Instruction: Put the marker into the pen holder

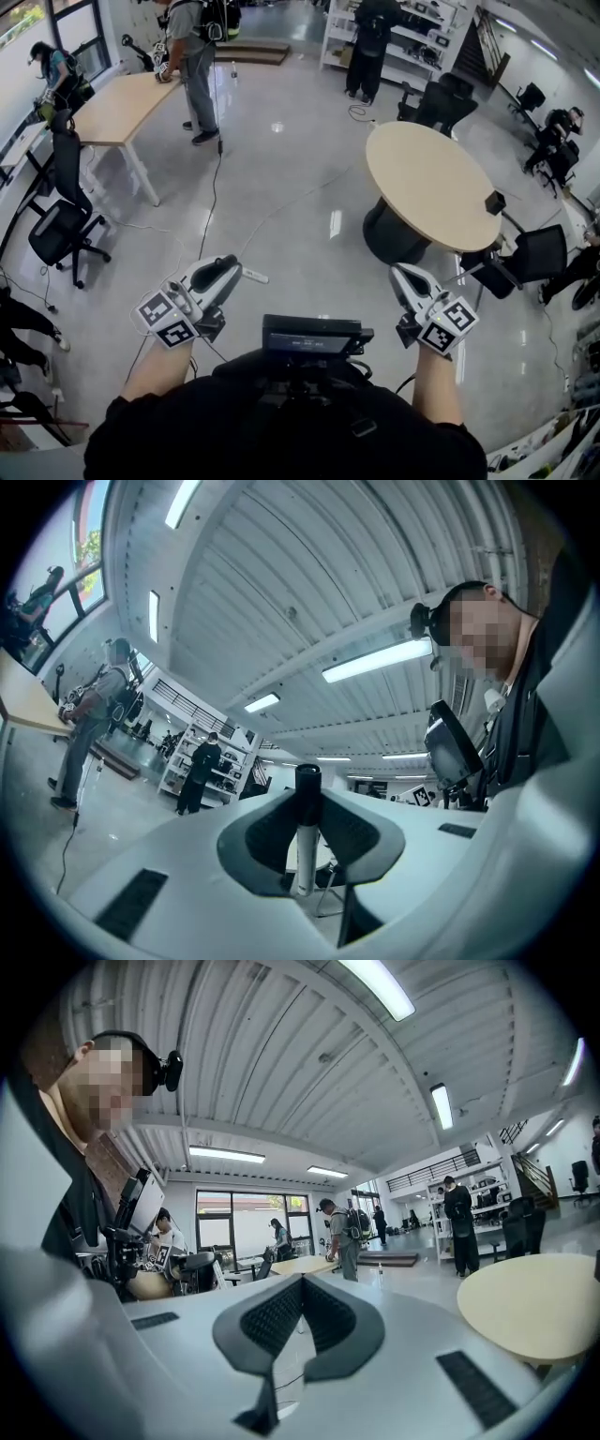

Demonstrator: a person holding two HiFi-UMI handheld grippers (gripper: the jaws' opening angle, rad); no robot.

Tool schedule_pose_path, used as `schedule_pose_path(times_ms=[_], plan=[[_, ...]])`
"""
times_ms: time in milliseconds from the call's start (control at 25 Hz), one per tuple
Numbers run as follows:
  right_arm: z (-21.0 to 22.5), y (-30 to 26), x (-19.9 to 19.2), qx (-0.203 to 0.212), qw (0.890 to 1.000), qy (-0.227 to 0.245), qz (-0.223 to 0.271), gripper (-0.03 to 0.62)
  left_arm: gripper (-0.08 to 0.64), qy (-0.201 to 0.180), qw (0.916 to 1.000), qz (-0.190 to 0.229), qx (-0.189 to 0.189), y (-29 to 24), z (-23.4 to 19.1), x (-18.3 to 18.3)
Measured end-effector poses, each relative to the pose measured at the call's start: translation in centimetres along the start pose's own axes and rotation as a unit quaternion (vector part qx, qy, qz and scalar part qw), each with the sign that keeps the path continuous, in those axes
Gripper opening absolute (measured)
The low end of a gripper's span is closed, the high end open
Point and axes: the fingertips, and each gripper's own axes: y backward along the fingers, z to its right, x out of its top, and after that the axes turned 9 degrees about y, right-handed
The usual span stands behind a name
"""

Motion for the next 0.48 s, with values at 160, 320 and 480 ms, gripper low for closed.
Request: schedule_pose_path(times_ms=[160,320,480], plan=[[5.9,-4.1,-0.2,0.033,0.999,-0.001,0.017,0.003,0.077,-0.017,0.9992,0.01,0.033,-3.6,-3.4,0.6],[13.2,-7.7,0.0,0.072,0.997,0.002,0.013,0.003,0.077,-0.016,0.997,0.024,0.071,-9.1,-6.3,1.5],[20.1,-10.1,0.9,0.097,0.995,0.018,0.02,0.005,0.077,-0.026,0.9949,0.037,0.091,-15.2,-9.0,2.3]])
